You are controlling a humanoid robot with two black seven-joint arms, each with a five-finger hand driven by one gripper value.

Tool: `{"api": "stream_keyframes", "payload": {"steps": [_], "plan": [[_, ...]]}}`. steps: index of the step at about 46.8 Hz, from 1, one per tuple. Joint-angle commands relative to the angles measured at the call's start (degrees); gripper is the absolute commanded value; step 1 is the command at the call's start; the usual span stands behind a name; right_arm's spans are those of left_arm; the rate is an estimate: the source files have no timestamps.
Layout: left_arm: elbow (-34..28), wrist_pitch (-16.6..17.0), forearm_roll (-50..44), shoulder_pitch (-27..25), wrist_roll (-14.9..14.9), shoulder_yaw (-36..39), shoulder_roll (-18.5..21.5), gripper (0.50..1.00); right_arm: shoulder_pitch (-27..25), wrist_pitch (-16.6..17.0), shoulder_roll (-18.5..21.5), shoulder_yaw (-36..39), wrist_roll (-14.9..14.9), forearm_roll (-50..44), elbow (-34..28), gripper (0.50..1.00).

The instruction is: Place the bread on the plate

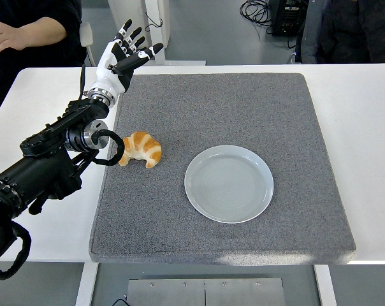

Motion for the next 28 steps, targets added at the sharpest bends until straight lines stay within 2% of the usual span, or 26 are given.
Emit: {"api": "stream_keyframes", "payload": {"steps": [1, 28], "plan": [[0.0, 0.0, 0.0, 0.1, 0.0, 0.1, 0.1, 0.974, 0.0, 0.0, 0.0, 0.0, 0.0, 0.0, 0.0, 1.0], [0.0, 0.0, 0.0, 0.6, 0.0, 0.0, -0.3, 0.975, 0.0, 0.1, 0.0, 0.0, 0.0, 0.0, 0.1, 1.0]]}}
